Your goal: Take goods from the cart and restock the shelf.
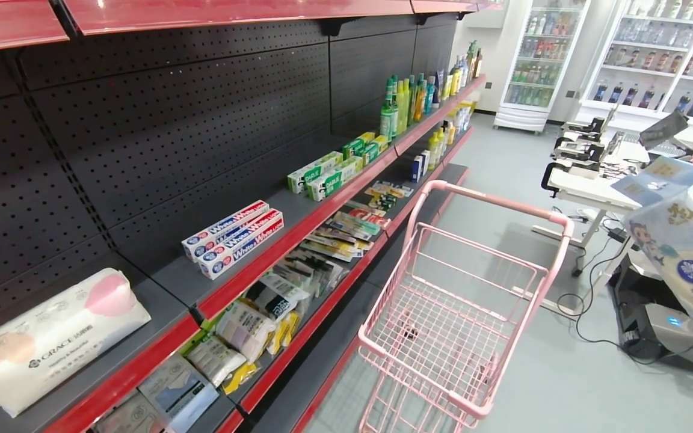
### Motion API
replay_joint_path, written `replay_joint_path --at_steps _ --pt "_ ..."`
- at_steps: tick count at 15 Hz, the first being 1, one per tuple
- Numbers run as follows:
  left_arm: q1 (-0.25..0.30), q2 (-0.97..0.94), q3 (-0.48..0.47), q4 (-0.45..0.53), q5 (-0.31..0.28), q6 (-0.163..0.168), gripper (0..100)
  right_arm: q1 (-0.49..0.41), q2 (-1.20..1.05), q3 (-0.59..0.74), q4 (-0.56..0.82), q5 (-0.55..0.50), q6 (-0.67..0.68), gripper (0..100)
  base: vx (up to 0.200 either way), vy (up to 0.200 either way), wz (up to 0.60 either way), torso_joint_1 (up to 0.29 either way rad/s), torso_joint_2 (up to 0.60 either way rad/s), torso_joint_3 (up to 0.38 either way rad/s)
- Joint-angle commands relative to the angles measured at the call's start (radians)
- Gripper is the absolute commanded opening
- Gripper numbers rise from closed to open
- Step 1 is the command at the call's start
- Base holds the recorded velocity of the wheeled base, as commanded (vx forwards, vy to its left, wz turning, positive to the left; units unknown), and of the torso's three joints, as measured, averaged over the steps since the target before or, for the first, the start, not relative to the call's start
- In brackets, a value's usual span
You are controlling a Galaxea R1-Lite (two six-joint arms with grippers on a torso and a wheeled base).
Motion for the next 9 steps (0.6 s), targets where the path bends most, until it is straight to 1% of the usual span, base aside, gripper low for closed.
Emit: replay_joint_path --at_steps 1,2,6,9 --pt "0.000 0.001 0.000 0.000 0.000 0.000 100 -0.002 0.009 0.001 -0.001 0.000 -0.001 0 0.000 0.000 0.00 0.085 -0.18 -0.090" --pt "0.000 0.001 0.000 0.000 0.000 0.000 100 -0.002 0.012 0.001 -0.001 -0.001 -0.001 0 0.000 0.000 0.00 0.076 -0.15 -0.076" --pt "0.000 0.001 0.000 0.000 0.000 0.000 100 -0.005 0.018 0.006 -0.002 -0.003 -0.007 0 0.000 0.000 0.00 0.000 0.00 0.000" --pt "0.000 0.001 0.000 0.000 0.000 0.000 100 -0.005 0.020 0.006 -0.002 -0.003 -0.007 0 0.000 0.000 0.60 0.002 0.00 0.001"
